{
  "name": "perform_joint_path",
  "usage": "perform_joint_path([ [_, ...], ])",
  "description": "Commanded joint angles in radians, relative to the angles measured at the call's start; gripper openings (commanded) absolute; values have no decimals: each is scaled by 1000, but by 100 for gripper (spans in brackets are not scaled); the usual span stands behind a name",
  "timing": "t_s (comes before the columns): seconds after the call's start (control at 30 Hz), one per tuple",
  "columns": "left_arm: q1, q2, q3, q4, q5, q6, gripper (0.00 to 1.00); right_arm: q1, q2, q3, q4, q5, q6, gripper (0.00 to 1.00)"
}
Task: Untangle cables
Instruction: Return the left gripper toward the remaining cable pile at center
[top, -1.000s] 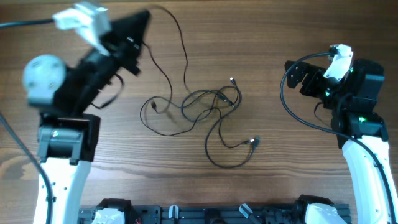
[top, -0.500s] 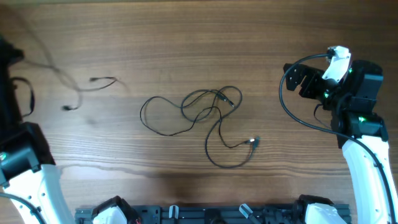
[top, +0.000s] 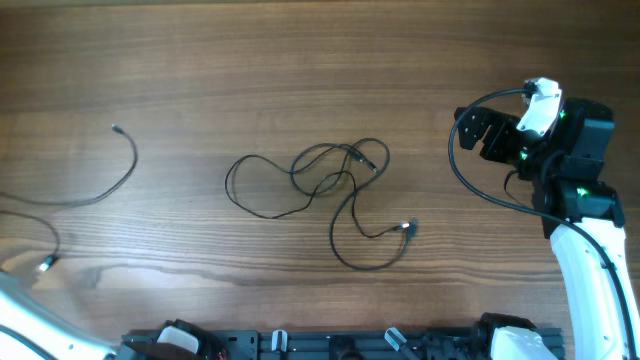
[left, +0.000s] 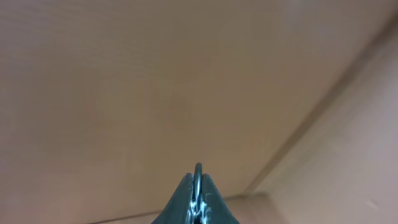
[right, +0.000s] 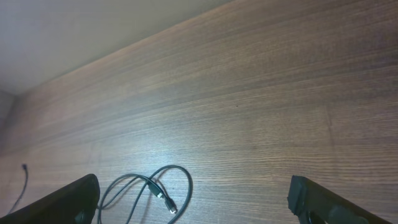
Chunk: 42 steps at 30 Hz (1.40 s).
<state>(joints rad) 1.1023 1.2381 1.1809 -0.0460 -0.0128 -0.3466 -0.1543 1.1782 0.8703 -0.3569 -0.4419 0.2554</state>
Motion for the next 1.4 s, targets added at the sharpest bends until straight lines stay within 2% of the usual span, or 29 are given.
perform_joint_path([
  [0.0,108,31,5,-5,-7,0,4,-4,3,6,-1,-12,-19,100],
  [0.1,124,57,5,-33,2,-2,4,-4,3,6,-1,-12,-19,100],
  [0.27,92,116,5,-72,125,-2,4,-4,3,6,-4,-12,-19,100],
  [0.43,-22,185,5,-86,253,-2,4,-4,3,6,-11,-12,-19,100],
  [0.5,-94,211,5,-87,252,22,4,-4,3,6,-12,-12,-18,100],
  [0.6,-204,251,5,-128,246,170,4,-4,3,6,-11,-12,-18,100],
  [0.73,-297,293,3,-268,88,209,4,-4,3,6,-15,-11,-18,100],
  [0.77,-306,294,3,-292,49,209,9,-4,3,6,-15,-11,-18,100],
  [0.8,-315,296,3,-316,4,209,29,-4,3,6,-15,-11,-19,100],
  [0.87,-322,296,3,-354,-34,208,93,-4,3,6,-14,-11,-19,100],
  [0.9,-322,296,3,-362,-34,205,100,-4,3,6,-11,-11,-19,100],
  [1.13,-362,295,3,-422,-26,205,100,-4,3,6,-7,-11,-20,100],
  [1.3,-459,291,3,-443,-23,207,100,-4,3,6,-7,-11,-19,100],
  [1.37,-515,292,3,-455,8,243,100,-4,3,6,-7,-11,-19,100],
])
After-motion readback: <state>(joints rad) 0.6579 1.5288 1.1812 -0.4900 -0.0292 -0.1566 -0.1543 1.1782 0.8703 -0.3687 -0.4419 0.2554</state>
